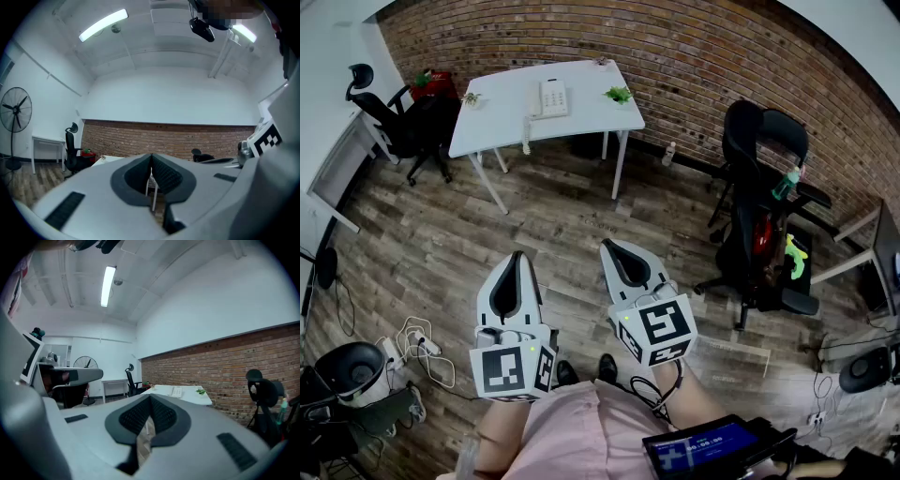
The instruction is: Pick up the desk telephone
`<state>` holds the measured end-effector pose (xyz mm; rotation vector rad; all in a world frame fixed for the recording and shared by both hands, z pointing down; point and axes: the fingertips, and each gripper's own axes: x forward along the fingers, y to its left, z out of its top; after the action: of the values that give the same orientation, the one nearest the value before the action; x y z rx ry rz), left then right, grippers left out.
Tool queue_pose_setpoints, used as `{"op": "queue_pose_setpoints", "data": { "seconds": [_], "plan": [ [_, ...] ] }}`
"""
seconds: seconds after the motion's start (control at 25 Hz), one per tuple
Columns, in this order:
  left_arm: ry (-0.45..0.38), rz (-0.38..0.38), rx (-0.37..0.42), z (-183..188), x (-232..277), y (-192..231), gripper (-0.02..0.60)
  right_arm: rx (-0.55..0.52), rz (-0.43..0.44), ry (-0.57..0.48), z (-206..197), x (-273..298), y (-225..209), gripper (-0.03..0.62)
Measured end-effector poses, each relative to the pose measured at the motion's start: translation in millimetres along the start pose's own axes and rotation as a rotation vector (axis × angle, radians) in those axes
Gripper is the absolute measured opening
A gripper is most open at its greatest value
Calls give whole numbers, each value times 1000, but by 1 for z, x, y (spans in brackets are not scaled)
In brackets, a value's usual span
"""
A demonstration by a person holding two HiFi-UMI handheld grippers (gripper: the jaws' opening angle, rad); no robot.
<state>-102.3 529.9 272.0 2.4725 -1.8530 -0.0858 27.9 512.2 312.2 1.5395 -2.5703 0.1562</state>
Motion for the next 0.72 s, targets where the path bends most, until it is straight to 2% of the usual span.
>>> {"op": "queue_pose_setpoints", "data": {
  "seconds": [0.32, 0.44, 0.48, 0.52, 0.56, 0.72],
  "plan": [
    [14, 16, -10, -8, 10, -8, 12, 2, 11, -10, -1, 1, -15, 0],
    [-8, 18, -23, -4, 16, -16, 16, 25, -11, -39, 4, 1, -31, 3],
    [-16, 7, -25, -3, 19, -21, 101, 24, -4, -33, 3, 2, -35, 52],
    [-22, -4, -27, -2, 21, -26, 227, 18, 11, -23, 2, 4, -37, 223],
    [-25, -8, -28, -2, 23, -30, 265, 6, 22, -18, 2, 5, -38, 242],
    [-33, 28, -17, -2, 27, -33, 265, -57, 21, -26, 6, 7, -44, 219]
  ]
}}
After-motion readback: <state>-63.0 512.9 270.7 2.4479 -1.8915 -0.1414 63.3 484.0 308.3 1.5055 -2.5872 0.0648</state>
